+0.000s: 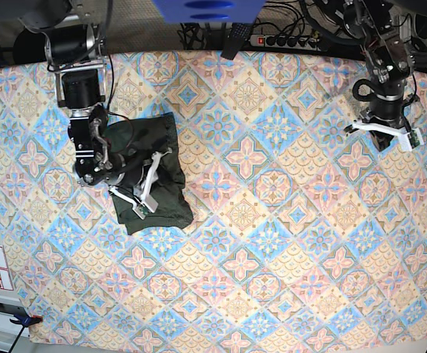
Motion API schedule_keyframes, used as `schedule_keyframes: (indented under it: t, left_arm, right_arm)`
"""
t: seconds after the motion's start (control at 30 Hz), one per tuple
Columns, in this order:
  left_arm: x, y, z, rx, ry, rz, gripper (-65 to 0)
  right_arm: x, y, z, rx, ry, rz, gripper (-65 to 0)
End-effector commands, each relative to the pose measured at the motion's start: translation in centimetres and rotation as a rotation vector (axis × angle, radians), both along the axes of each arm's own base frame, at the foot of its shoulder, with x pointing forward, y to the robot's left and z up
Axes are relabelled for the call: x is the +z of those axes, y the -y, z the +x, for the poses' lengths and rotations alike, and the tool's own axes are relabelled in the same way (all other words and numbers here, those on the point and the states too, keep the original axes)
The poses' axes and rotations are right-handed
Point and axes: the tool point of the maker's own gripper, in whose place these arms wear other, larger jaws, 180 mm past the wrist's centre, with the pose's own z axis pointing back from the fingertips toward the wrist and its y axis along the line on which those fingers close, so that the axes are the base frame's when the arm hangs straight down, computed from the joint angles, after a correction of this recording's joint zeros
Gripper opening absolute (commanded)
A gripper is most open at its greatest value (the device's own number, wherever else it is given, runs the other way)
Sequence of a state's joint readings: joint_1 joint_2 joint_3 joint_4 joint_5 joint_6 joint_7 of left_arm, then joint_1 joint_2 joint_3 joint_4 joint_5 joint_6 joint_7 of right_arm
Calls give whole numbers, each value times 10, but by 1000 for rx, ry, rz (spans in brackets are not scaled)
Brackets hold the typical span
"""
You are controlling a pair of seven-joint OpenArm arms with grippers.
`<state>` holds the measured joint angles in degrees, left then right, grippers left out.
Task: Fold the T-shirt properly
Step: 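Drag the folded bundle across the cloth with the right gripper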
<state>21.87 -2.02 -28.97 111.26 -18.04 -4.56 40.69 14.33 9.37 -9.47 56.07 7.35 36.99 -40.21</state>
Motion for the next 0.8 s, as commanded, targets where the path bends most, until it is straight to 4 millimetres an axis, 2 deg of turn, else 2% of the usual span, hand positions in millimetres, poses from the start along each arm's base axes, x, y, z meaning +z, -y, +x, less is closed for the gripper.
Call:
schedule_keyframes:
  t: [0.0, 0.13, 0.2, 0.57, 0.77]
  left_arm:
    - [11, -4, 4, -1, 37, 22, -650]
    - [11, -4, 4, -1, 37, 22, -650]
    - [11, -4, 4, -2, 37, 22, -650]
    - [10, -3, 4, -5, 34, 22, -650]
    - [10, -2, 3, -8, 33, 22, -650]
  right_arm:
    - [-16, 56, -11, -20, -85, -228, -650]
    - [-13, 69, -8, -28, -80, -250, -650]
    - [-7, 77, 0, -35, -64, -263, -650]
    - [1, 77, 8, -33, -38, -263, -650]
    - [36, 66, 33, -14, 88, -262, -650]
